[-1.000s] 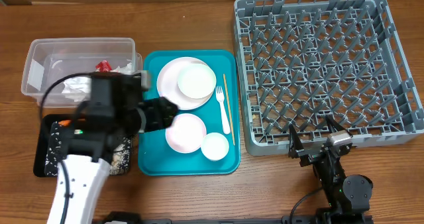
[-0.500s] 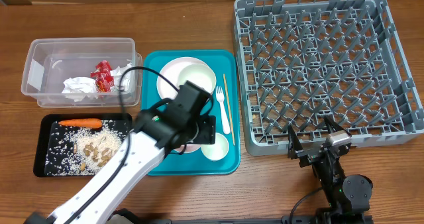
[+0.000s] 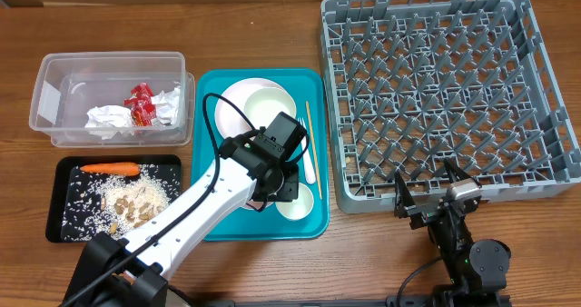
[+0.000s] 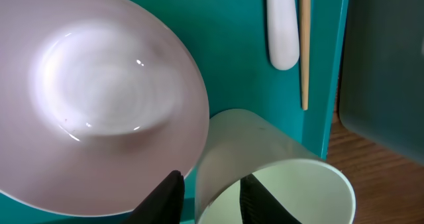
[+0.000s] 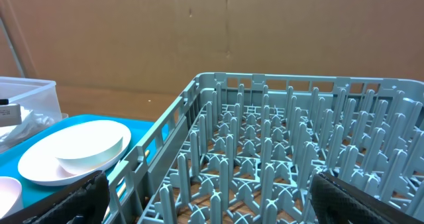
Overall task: Sort waste into correct bins and load items into the dishwasher
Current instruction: 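Move the left gripper right over the teal tray to the white cup, then grasp the white cup rim with the left gripper and lift it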
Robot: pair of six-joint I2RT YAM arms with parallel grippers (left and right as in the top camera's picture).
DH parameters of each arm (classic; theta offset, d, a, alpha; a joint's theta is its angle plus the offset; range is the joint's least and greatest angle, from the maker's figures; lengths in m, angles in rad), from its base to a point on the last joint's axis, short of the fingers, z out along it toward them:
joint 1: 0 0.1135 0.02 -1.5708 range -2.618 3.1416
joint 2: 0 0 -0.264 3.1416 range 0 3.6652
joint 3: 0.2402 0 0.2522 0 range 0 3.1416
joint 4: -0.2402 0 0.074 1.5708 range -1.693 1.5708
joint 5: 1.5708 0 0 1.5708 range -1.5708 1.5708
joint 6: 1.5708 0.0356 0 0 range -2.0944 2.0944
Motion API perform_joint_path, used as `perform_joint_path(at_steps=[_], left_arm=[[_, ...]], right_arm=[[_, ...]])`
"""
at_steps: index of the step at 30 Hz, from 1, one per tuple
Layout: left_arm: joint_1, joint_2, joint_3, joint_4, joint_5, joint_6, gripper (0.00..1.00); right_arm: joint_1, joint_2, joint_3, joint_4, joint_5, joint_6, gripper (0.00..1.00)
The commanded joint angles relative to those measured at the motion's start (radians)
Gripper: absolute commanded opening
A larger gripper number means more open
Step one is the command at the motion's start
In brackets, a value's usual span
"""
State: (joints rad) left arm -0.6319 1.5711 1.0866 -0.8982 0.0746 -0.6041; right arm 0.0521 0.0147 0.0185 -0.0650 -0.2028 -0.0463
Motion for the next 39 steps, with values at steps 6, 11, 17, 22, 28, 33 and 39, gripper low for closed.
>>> perform_joint_path(at_steps=[6, 11, 17, 22, 28, 33, 39], left_arm=[[-0.005, 0.004, 0.014, -0.022, 0.001, -0.005, 0.32], [-0.005, 0.005, 0.012, -0.040, 0.005, -0.005, 0.32], [-0.005, 0.005, 0.008, -0.047, 0.005, -0.006, 0.32], [-0.006, 0.005, -0.007, -0.043, 0.005, -0.014, 0.31], [-0.011, 0.005, -0.008, -0.025, 0.005, -0.014, 0.31], [-0.011, 0.005, -0.008, -0.025, 0.005, -0.014, 0.31], [-0.011, 0.005, -0.008, -0.024, 0.028, -0.013, 0.31]], right_arm=[[-0.005, -0.008, -0.011, 0.003, -0.002, -0.002, 1.00], [-0.005, -0.008, -0.011, 0.003, -0.002, -0.002, 1.00], [-0.005, -0.008, -0.011, 0.003, -0.002, -0.002, 1.00], [-0.005, -0.008, -0.011, 0.002, -0.002, -0.002, 1.00], [-0.005, -0.008, -0.011, 0.003, -0.014, -0.002, 1.00], [-0.005, -0.008, -0.011, 0.008, -0.044, 0.144, 1.00], [-0.005, -0.008, 0.012, -0.005, -0.034, 0.186, 1.00]])
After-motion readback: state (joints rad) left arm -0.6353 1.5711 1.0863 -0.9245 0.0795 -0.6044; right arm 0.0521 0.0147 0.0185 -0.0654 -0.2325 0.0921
